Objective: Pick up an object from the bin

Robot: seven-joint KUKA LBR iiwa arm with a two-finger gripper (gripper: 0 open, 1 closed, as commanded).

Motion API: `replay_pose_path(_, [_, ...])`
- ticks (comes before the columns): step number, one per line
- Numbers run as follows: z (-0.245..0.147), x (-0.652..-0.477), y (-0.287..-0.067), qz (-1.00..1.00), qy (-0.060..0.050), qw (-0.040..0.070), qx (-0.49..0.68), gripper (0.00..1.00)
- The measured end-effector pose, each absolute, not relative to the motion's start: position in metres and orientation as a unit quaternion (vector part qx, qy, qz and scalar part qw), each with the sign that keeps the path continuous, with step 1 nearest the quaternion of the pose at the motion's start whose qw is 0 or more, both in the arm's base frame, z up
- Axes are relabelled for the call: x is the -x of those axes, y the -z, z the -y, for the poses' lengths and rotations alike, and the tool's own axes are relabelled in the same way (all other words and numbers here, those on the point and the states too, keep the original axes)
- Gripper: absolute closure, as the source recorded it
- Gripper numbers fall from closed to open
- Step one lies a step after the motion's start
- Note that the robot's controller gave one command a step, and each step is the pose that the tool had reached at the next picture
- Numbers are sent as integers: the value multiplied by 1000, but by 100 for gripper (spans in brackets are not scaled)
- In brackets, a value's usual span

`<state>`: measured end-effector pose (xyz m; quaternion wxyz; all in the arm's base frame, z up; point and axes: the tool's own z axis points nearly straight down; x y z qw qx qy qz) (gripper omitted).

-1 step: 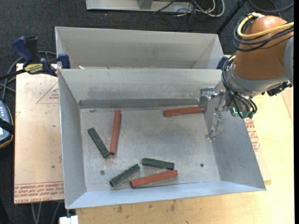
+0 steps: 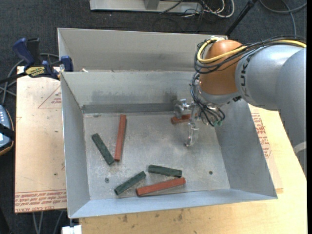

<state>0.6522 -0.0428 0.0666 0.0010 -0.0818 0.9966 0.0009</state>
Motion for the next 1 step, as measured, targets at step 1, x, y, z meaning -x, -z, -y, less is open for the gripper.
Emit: replay_pose_path(1, [89,-658,-102,-994,1,4,110,0])
